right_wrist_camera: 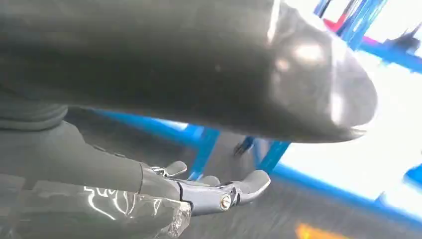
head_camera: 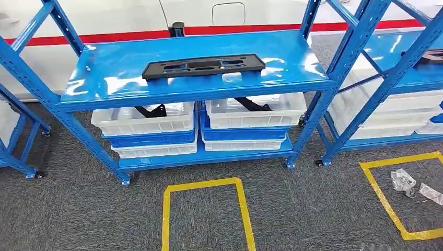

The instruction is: Take the parts from the cabinet and place them on the table.

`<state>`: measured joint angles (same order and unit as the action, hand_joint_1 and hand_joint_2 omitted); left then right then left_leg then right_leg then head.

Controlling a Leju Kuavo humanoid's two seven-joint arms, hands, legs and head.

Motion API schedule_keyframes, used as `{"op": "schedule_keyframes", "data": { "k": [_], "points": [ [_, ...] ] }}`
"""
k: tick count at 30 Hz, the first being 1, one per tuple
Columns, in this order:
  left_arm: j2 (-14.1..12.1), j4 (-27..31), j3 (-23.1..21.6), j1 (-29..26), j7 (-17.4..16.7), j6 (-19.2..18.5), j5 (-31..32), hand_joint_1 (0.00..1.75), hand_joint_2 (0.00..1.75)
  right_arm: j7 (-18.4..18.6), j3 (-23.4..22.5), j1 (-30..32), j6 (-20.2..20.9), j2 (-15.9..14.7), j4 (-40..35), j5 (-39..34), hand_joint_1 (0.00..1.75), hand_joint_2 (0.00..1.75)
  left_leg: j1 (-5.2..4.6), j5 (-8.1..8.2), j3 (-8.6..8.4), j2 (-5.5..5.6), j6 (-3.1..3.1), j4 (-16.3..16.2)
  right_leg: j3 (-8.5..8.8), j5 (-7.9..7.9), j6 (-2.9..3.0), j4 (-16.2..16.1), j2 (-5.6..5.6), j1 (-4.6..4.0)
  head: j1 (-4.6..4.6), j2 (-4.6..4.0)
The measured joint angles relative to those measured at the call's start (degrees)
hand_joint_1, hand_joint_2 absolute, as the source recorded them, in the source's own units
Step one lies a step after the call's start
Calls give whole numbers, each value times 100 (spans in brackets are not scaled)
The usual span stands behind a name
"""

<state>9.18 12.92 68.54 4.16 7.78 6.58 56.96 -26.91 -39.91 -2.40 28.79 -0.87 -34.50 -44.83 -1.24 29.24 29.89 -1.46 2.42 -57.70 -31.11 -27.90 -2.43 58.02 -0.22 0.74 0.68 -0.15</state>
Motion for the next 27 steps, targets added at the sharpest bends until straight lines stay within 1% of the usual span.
{"op": "schedule_keyframes", "data": {
  "k": [3, 10, 16, 21, 27],
  "points": [
    [17, -9, 120, 7, 7, -4, 28, 0, 0, -39, -33, 13, 188, 140, -597, 66, 0, 0, 0, 0, 0, 0, 0, 0, -1, 0, 0, 0, 0, 0, -2, 0],
    [57, -35, 325, 36, 13, -20, 59, 0, 0, -182, 4, 107, 472, 502, -2024, 397, 0, 0, 0, 0, 0, 0, 0, 0, 0, 0, 0, 0, 0, 0, -2, 0],
    [74, -39, 452, 62, 22, -55, 63, 0, 0, -400, 323, 276, 535, 725, -3152, 1007, 0, 0, 0, 0, 0, 0, 0, 0, -1, 0, 0, 0, 0, 0, -2, 0],
    [85, -42, 544, 74, 37, -90, 66, 0, 0, -540, 706, 419, 400, 819, -3959, 1636, 0, 0, -1, 0, 0, 0, 0, 0, -1, 0, 0, 0, 0, 0, -2, 0],
    [94, -46, 592, 82, 50, -105, 66, 0, 0, -664, 1264, 558, -195, 819, -4622, 2440, 0, 0, -1, -1, 0, -1, 0, 0, -1, 0, 0, 0, 0, 0, -2, 0]
  ]
}}
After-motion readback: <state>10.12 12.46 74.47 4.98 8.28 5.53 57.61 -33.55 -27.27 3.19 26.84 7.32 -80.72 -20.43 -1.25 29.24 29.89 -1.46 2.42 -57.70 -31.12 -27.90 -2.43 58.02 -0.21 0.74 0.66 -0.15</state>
